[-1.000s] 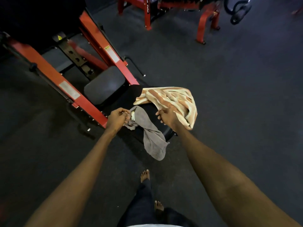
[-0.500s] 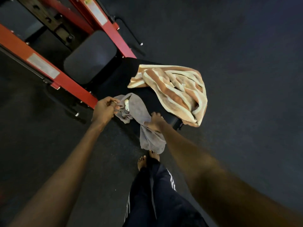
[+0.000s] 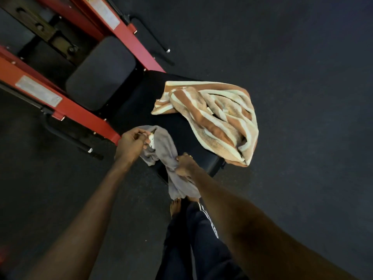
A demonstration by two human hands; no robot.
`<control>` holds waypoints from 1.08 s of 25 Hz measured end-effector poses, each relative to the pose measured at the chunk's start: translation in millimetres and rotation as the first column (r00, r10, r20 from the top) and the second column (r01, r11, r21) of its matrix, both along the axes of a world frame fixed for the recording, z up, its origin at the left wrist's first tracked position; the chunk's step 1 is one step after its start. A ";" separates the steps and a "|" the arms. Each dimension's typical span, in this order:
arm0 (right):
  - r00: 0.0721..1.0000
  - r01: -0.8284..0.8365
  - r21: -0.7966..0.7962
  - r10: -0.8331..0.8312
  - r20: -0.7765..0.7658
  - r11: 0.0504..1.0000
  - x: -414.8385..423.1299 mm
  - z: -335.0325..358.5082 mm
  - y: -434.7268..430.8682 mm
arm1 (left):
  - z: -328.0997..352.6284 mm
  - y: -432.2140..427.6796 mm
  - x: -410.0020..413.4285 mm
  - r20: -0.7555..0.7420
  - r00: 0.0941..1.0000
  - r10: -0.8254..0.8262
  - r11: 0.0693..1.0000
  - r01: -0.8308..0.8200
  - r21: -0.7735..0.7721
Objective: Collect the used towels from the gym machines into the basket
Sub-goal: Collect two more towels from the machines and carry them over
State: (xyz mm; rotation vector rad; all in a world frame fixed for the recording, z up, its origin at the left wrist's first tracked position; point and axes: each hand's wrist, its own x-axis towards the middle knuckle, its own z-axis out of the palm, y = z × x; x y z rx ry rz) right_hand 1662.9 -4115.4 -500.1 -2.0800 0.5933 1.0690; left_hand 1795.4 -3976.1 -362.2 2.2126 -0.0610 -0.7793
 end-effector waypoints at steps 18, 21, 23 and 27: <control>0.877 0.472 0.028 -0.473 0.080 0.881 -90.4 208.2 -73.0 | 131.8 -144.5 -14.1 0.165 0.874 -0.457 0.859 0.482 -0.173; 0.858 0.514 -0.008 -0.514 0.019 0.858 -130.7 244.6 -100.5 | 145.2 -165.3 -23.4 0.194 0.829 -0.525 0.821 0.553 -0.140; 0.817 0.575 -0.044 -0.576 -0.020 0.817 -165.9 279.5 -117.9 | 154.0 -179.1 -38.9 0.193 0.814 -0.548 0.810 0.574 -0.121; 0.710 0.681 -0.172 -0.700 -0.081 0.711 -248.1 305.4 -162.2 | 146.5 -210.0 -84.5 0.211 0.763 -0.610 0.773 0.632 -0.051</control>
